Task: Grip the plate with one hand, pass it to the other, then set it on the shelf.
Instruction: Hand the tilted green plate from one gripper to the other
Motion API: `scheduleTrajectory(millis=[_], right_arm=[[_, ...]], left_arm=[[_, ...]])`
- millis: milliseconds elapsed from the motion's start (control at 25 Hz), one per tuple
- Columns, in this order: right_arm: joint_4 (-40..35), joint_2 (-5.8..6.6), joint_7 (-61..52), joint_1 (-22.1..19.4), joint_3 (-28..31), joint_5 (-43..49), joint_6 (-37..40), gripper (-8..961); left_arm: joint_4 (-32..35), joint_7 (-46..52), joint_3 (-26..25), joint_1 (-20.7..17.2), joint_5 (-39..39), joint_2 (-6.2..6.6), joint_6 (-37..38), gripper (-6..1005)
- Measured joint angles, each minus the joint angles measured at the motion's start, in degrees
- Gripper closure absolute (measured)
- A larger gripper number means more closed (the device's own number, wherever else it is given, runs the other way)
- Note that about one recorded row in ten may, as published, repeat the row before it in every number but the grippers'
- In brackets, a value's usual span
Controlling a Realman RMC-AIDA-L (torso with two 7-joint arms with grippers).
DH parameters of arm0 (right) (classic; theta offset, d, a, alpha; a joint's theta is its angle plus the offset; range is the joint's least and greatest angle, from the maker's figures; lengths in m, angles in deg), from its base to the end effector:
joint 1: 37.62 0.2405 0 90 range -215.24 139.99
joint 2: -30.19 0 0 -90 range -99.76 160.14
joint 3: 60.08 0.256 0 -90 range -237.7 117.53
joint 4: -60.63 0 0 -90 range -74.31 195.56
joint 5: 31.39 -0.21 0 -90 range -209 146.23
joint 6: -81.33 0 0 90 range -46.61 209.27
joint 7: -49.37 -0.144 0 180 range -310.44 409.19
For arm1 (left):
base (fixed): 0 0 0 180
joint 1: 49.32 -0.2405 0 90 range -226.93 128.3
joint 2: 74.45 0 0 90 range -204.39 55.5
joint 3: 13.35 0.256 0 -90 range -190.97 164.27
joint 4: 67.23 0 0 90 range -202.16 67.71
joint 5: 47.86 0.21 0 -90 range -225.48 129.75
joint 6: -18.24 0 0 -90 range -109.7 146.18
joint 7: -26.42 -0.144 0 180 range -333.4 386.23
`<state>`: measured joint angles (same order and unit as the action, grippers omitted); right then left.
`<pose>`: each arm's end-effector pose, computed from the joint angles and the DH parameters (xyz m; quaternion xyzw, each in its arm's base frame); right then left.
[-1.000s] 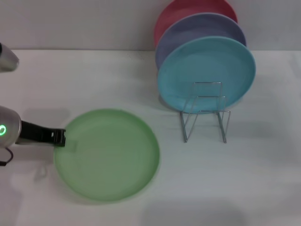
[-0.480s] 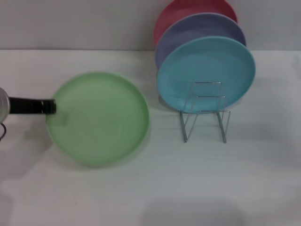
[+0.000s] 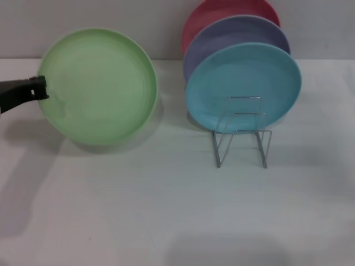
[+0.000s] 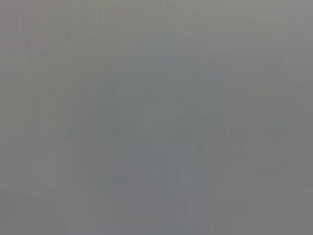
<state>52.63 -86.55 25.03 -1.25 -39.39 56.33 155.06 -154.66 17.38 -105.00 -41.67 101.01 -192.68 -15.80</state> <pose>0.3250 0.3821 0.0914 -0.5786 0.2074 0.3934 0.6837 -0.2380 0.3619 0.0514 -0.7451 -0.4290 -0.1374 0.4919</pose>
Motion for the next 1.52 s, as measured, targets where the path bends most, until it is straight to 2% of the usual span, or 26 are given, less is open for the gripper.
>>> scheduleTrajectory(millis=[40, 80, 120, 200, 240, 280, 320, 440, 480, 520, 640, 680, 720, 840, 880, 920, 1000, 1080, 1120, 1360, 1440, 1480, 1520], right_arm=[[0.0, 0.00, 0.0, 0.0, 0.0, 0.1, 0.0, 196], [0.0, 0.01, 0.1, 0.0, -0.1, 0.2, 0.0, 196], [0.0, 0.01, 0.1, 0.0, -0.1, 0.2, 0.0, 196], [0.0, -0.04, 0.1, 0.0, -0.1, 0.3, 0.0, 196], [0.0, -0.06, 0.1, 0.0, -0.1, 0.3, 0.0, 196], [0.0, -0.09, 0.1, 0.1, -0.1, 0.3, 0.0, 196], [0.0, -0.09, 0.1, 0.1, -0.1, 0.3, 0.0, 196], [0.0, -0.09, 0.1, 0.1, -0.2, 0.3, 0.0, 196], [0.0, -0.09, 0.2, 0.1, -0.2, 0.3, 0.0, 196], [0.0, -0.09, 0.2, 0.2, -0.2, 0.3, 0.0, 196], [0.0, -0.08, 0.6, 0.2, -0.3, 0.3, 0.1, 196], [0.0, -0.07, 0.8, 0.2, -0.3, 0.3, 0.1, 196], [0.0, -0.07, 0.8, 0.2, -0.3, 0.3, 0.1, 196], [0.0, -0.15, 0.8, 0.0, -0.4, 0.3, 0.6, 196], [0.0, -0.39, 0.8, -0.2, -0.9, 0.4, 1.2, 196], [0.0, -0.39, 0.8, -0.2, -0.9, 0.4, 1.2, 196], [0.0, -0.61, 0.8, -0.7, -2.1, 0.4, 2.3, 196], [0.0, -1.00, 0.8, -1.7, -4.2, 0.4, 4.5, 196], [0.0, -1.00, 0.8, -1.7, -4.2, 0.4, 4.5, 196], [-1.0, -1.95, 0.4, -5.1, -9.2, 0.4, 12.3, 196], [-1.1, -2.06, 0.0, -6.9, -11.2, 0.4, 16.1, 196], [-0.9, -2.18, -0.8, -8.9, -13.7, 0.4, 20.6, 196], [-0.9, -2.18, -0.8, -8.9, -13.7, 0.4, 20.6, 196]], left_arm=[[0.4, -0.1, 0.3, -0.2, 0.0, 0.00, 1.3, 956], [2.0, -0.1, 1.5, -0.6, 0.0, 0.00, 5.8, 956], [2.0, -0.1, 1.5, -0.6, 0.0, 0.00, 5.8, 956], [3.5, -0.1, 3.0, -1.0, 0.0, -0.04, 10.5, 955], [4.3, -0.1, 3.9, -1.3, 0.0, -0.09, 13.4, 954], [5.7, 0.0, 6.0, -2.2, -0.1, -0.17, 19.6, 954], [5.7, 0.0, 6.0, -2.2, -0.1, -0.17, 19.6, 954], [8.4, 0.1, 9.3, -3.1, -0.1, -0.16, 29.2, 952], [11.0, 0.0, 11.7, -3.4, -0.1, -0.13, 36.7, 952], [11.0, 0.0, 11.7, -3.4, -0.1, -0.13, 36.7, 952], [16.4, 0.2, 15.4, -3.6, 0.1, -0.14, 48.5, 950], [19.9, 0.5, 17.5, -3.6, 0.0, -0.17, 55.7, 950], [19.9, 0.5, 17.5, -3.6, 0.0, -0.17, 55.7, 950], [26.0, 1.0, 21.2, -3.4, -0.1, -0.30, 66.8, 949], [29.6, 1.6, 23.5, -3.1, -0.1, -0.38, 73.0, 948], [29.6, 1.6, 23.5, -3.1, -0.1, -0.38, 73.0, 948], [33.9, 2.4, 26.1, -2.7, -0.4, -0.57, 79.7, 947], [40.7, 2.5, 30.5, -1.2, -3.6, -0.85, 89.3, 946], [40.7, 2.5, 30.5, -1.2, -3.6, -0.85, 89.3, 946], [50.9, 2.2, 40.0, 2.0, -14.8, -0.85, 100.9, 943], [52.3, 2.2, 41.8, 2.2, -17.3, -0.85, 102.9, 943], [53.0, 2.0, 43.2, 2.1, -19.6, -0.86, 104.0, 942], [53.0, 2.0, 43.2, 2.1, -19.6, -0.86, 104.0, 942]])
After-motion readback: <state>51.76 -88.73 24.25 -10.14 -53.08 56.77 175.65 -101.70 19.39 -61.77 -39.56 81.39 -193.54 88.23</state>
